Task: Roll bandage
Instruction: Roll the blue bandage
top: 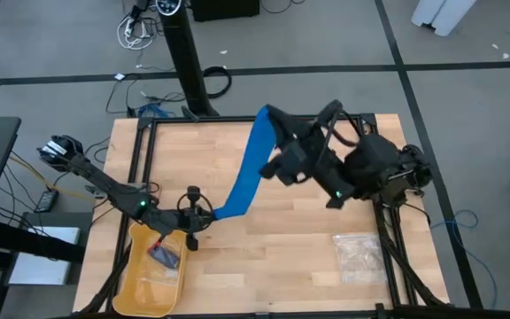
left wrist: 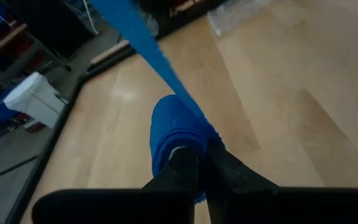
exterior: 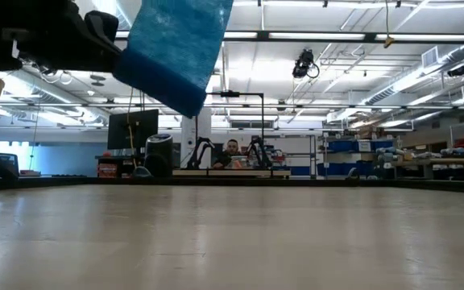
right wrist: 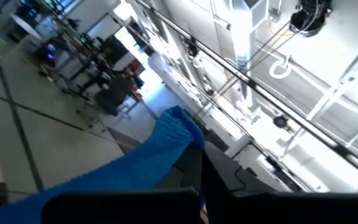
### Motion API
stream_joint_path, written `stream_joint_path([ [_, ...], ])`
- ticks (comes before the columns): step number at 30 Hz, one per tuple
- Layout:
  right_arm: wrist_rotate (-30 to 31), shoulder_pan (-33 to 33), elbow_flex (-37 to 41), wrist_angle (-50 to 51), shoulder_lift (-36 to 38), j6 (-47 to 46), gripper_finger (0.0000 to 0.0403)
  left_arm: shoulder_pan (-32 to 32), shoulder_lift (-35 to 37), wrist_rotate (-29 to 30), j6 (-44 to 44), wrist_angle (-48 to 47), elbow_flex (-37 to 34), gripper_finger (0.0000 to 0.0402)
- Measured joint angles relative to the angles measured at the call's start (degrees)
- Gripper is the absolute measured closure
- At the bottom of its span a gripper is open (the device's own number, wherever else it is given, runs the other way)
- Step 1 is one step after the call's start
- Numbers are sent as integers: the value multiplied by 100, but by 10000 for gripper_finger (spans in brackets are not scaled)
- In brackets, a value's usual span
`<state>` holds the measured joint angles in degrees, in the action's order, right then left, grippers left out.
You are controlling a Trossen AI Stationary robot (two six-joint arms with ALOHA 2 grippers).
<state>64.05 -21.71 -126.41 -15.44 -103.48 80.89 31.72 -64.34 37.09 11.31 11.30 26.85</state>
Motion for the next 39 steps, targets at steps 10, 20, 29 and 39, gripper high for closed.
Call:
stream_joint_path([
  [10, 15, 833, 7, 936, -2, -639, 403, 507, -171, -10, 181, 558, 350, 384],
  [20, -918, 1528, 7, 3507, -2, -3337, 392, 1085, -171, -11, 156, 567, 974, 384],
  [29, -2263, 1963, 108, 5074, -44, -5766, 335, 1197, -171, -10, 139, 1194, 1099, 384],
  [39, -2336, 1959, 127, 5288, -18, -5987, 284, 1189, -171, 116, 38, 1570, 1096, 385],
])
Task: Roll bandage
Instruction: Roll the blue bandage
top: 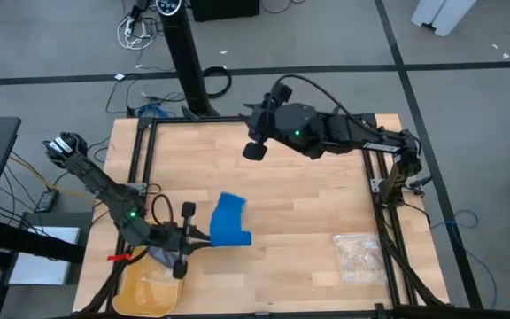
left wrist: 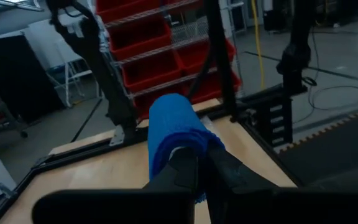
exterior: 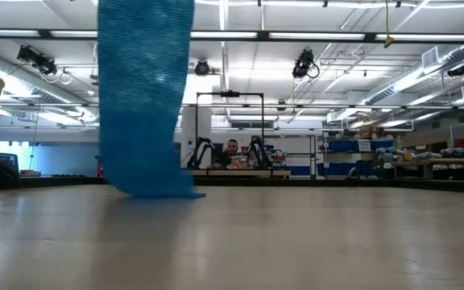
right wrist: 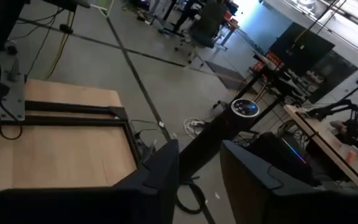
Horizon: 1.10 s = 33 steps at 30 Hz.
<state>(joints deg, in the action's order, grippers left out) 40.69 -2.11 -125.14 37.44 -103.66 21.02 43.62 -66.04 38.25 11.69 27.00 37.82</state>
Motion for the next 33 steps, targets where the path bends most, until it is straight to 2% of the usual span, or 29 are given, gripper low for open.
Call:
stream_joint_path([
  [4, -102, -4, -5, 94, 57, -119, 289, 0, 0, 93, 4, 83, -1, 385],
  [11, -1842, 175, 104, 2034, 62, -1170, 318, 0, 9, 448, 306, 27, 243, 385],
  [15, -2146, 219, 670, 2963, 69, -1721, 325, 0, 11, 489, 325, -758, 785, 385],
  [19, -2403, 159, 1729, 2774, 311, -1845, 323, 2, 12, 697, 430, -1257, 1270, 385],
  [22, -2608, 132, 2856, 2049, 666, -1840, 324, 2, 13, 764, 652, -1314, 1505, 385],
  [25, -2992, 124, 4257, 652, 1213, -1800, 326, 4, 18, 776, 903, -1333, 1656, 385],
  [29, -3198, 56, 6364, -2237, 1865, -1851, 326, -61, 41, 1114, 1026, -1486, 1834, 385],
  [33, -3306, -150, 8225, -5498, 1863, -2084, 326, -168, 50, 1160, 1087, -1590, 2038, 385],
])
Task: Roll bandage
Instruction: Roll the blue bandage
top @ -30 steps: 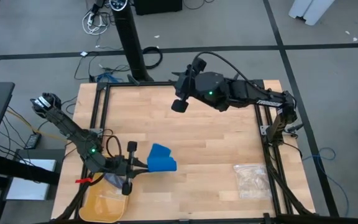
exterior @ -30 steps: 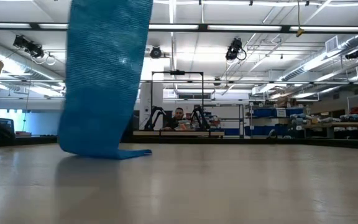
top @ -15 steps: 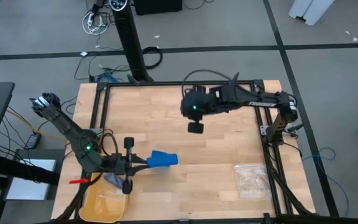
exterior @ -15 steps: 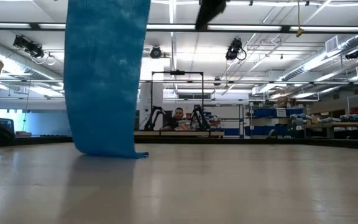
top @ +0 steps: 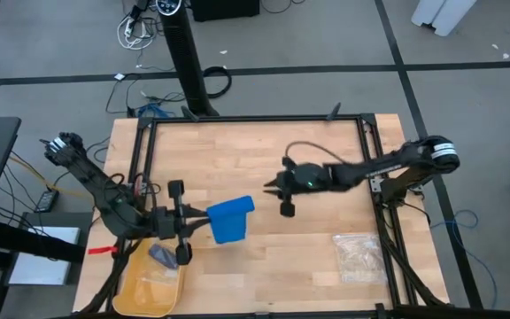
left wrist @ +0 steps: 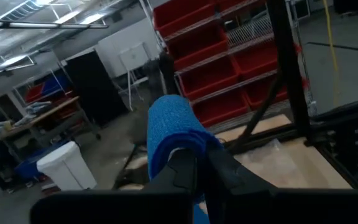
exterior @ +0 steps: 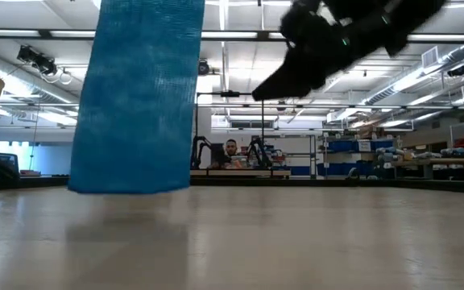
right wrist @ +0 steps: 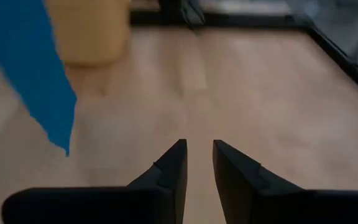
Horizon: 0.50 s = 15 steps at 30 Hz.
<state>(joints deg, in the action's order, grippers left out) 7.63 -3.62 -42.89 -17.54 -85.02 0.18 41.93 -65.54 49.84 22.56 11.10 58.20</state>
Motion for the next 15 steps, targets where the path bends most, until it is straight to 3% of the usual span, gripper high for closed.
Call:
stream_joint_path([
  [3, -129, -246, 976, -2366, -501, -173, 326, -36, 1, -16, 204, 5, 174, 385],
  [7, -295, -591, 1348, -4727, -1497, -679, 324, -70, 0, -50, 417, 28, 341, 385],
  [10, -293, -813, 1011, -5352, -2230, -688, 309, -70, 0, -63, 550, 93, 402, 385],
  [15, -239, -872, 328, -5451, -2965, -703, 265, -70, 0, -67, 558, 93, 404, 385],
])
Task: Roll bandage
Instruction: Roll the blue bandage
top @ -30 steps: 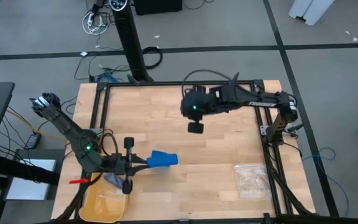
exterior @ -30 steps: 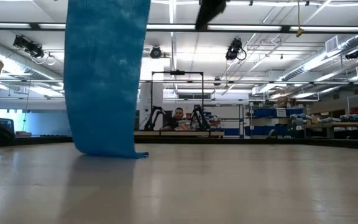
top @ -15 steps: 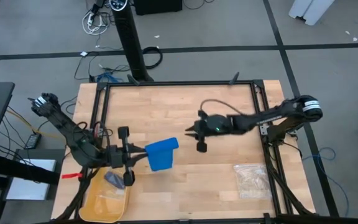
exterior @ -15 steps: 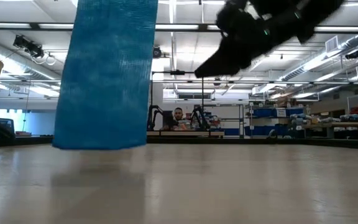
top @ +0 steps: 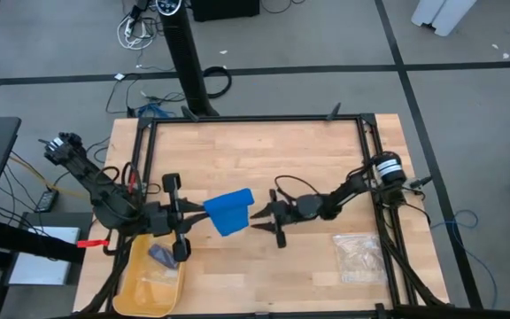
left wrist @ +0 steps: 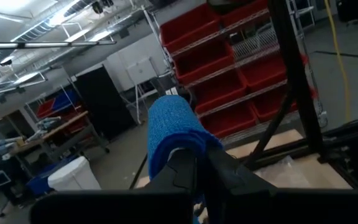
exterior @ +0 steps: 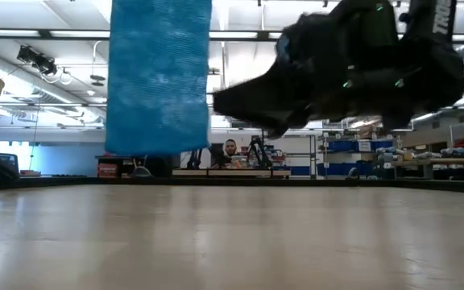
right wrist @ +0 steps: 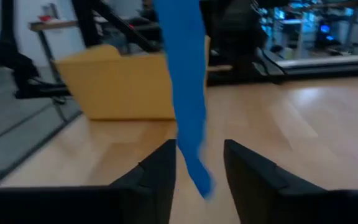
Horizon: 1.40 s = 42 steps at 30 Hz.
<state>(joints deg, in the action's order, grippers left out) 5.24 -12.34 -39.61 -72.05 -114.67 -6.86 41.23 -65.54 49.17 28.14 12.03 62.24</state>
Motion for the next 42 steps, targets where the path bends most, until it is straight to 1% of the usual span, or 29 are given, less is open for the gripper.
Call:
stream_joint_path([
  [3, 80, 42, -134, 7, -162, -25, 238, 0, -2, 4, -2, 25, 0, 385],
  [6, 89, 74, -169, 4, -166, -61, 215, 2, -2, 4, -2, 8, 0, 385],
  [9, -67, 81, -283, 8, -166, 5, 202, 0, -2, 6, 7, 11, -2, 385],
  [11, -380, 83, -438, 96, -168, 49, 199, -32, -2, 2, 41, 35, -2, 385],
  [13, -539, 83, -635, 314, -236, 70, 199, -63, -2, 8, 44, 39, -2, 385],
  [16, -534, 80, -904, 556, -420, 108, 205, -83, -2, 9, 44, 46, -3, 385],
  [18, -477, 83, -1009, 546, -536, 112, 210, -81, -2, -11, 37, 23, -4, 385],
  [21, -496, 72, -1062, 468, -696, 62, 225, -79, -2, -33, 36, -1, -7, 385],
  [23, -526, -14, -1065, 501, -727, 104, 245, -79, -2, -27, 113, 48, -11, 385],
  [26, -505, -164, -1053, 437, -813, 198, 293, -74, 15, -27, 212, 172, -11, 385],
  [30, -545, -341, -1065, 404, -816, 296, 380, -74, 118, -29, 210, 256, -33, 385],
  [31, -593, -400, -1065, 376, -815, 327, 391, -74, 150, -10, 217, 258, -65, 385],
  [36, -928, -837, -1078, 20, -745, 352, 398, -74, 444, 50, 249, 328, -467, 385],
  [38, -1060, -989, -1076, 37, -555, 342, 399, -74, 611, 103, 91, 317, -751, 385],
  [42, -1007, -1350, -1078, 120, 19, 430, 400, -74, 933, 345, -22, 440, -1412, 385],
])
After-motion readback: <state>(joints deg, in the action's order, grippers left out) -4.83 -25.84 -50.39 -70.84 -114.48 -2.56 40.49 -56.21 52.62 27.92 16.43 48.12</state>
